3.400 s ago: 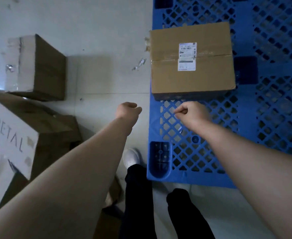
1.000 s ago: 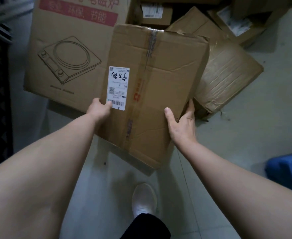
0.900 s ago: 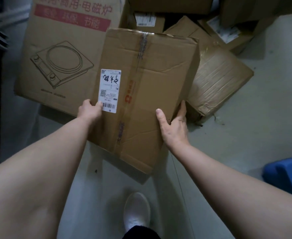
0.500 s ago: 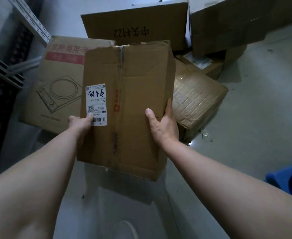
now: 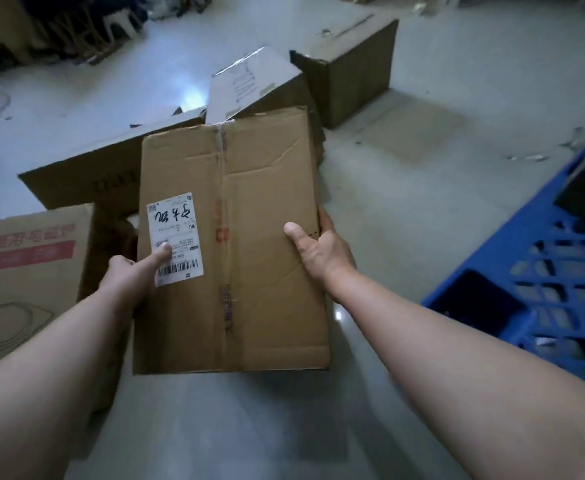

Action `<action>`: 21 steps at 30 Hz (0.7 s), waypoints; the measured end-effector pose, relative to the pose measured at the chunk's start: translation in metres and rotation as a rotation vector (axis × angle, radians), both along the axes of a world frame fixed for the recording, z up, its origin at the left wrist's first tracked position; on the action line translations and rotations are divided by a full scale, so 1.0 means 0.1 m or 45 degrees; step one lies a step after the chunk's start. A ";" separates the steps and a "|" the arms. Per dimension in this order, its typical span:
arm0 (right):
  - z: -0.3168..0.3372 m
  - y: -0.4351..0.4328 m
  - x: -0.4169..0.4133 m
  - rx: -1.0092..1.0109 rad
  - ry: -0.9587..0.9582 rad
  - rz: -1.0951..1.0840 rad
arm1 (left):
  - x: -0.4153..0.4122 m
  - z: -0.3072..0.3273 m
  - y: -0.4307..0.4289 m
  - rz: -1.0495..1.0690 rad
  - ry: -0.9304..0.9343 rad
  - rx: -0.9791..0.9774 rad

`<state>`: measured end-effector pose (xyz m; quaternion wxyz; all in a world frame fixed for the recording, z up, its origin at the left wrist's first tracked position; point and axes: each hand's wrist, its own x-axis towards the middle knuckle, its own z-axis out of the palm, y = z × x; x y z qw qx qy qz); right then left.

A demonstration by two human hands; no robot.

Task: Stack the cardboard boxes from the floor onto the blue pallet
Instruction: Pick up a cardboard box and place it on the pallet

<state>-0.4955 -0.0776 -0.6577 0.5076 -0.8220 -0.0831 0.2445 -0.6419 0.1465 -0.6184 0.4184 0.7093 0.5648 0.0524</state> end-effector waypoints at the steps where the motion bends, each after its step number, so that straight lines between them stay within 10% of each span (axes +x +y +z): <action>1: 0.05 -0.16 0.09 -0.009 0.002 -0.028 | 0.17 0.02 -0.12 -0.043 0.007 0.039; 21: 0.36 -3.28 0.95 -0.341 0.275 -0.571 | 1.81 -0.08 -2.55 -1.045 0.294 -0.425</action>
